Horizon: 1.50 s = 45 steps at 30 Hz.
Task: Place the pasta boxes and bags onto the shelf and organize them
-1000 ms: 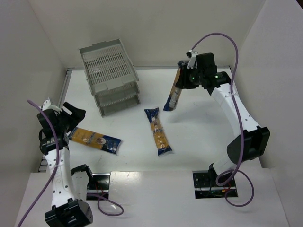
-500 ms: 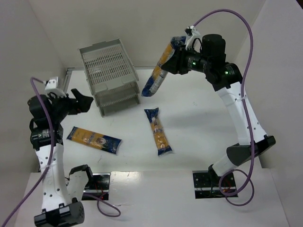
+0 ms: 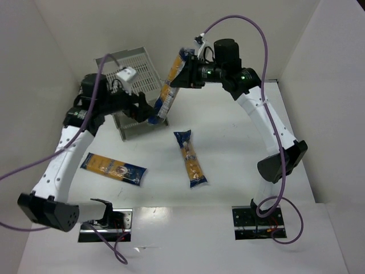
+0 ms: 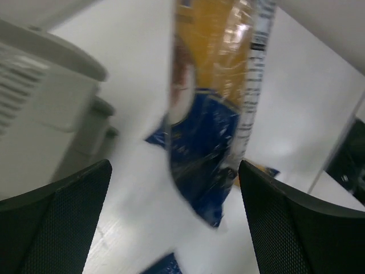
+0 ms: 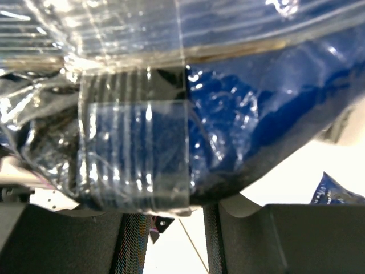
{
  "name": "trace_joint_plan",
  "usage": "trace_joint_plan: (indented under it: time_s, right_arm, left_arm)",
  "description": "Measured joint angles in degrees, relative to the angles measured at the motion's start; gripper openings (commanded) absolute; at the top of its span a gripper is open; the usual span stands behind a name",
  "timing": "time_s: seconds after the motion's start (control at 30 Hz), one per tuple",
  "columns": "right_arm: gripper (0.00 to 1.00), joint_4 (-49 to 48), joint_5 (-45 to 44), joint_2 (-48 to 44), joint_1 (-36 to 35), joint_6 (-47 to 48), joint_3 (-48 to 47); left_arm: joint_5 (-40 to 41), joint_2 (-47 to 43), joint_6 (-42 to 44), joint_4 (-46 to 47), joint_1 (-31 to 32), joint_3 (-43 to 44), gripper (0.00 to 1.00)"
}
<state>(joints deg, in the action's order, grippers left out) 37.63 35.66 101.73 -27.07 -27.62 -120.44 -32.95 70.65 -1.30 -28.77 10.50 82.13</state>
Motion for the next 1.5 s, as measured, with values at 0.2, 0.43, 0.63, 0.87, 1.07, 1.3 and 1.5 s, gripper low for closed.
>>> trace_joint_plan:
  time_s: [0.2, 0.43, 0.63, 0.87, 1.07, 1.3, 1.5]
  right_arm:
    - [0.0, -0.6, 1.3, 1.6, -0.8, -0.2, -0.6]
    - [0.0, -1.4, 2.1, 1.6, -1.1, -0.2, -1.6]
    - [0.0, -2.0, 2.8, 1.7, -2.7, -1.2, -1.8]
    - [0.0, -3.4, 4.5, 1.7, -3.3, -3.0, -1.8]
    - [0.0, -3.7, 4.5, 1.7, -3.2, -2.8, -1.8]
    - [0.31, -3.8, 3.6, 1.9, -3.2, -3.0, -1.8]
    - [0.99, -5.7, 1.6, 2.4, -3.2, -2.0, -4.0]
  left_arm:
    - [-7.6, 5.5, 1.2, -2.8, 6.3, 0.2, 0.99]
    - [-10.7, 5.4, 0.3, -2.4, 7.6, 1.0, 0.99]
    - [-9.8, 5.9, -3.9, 0.8, 7.8, 1.0, 0.99]
    - [-8.8, 6.9, -9.7, 4.2, 7.8, 0.5, 0.72]
    - [-10.8, 6.6, -15.2, 8.3, 7.4, -2.6, 0.05]
    - [-17.5, 5.5, -32.2, 21.4, 5.7, -9.0, 0.0]
    - [-19.1, 5.7, -42.0, 25.9, 4.3, -9.4, 0.0]
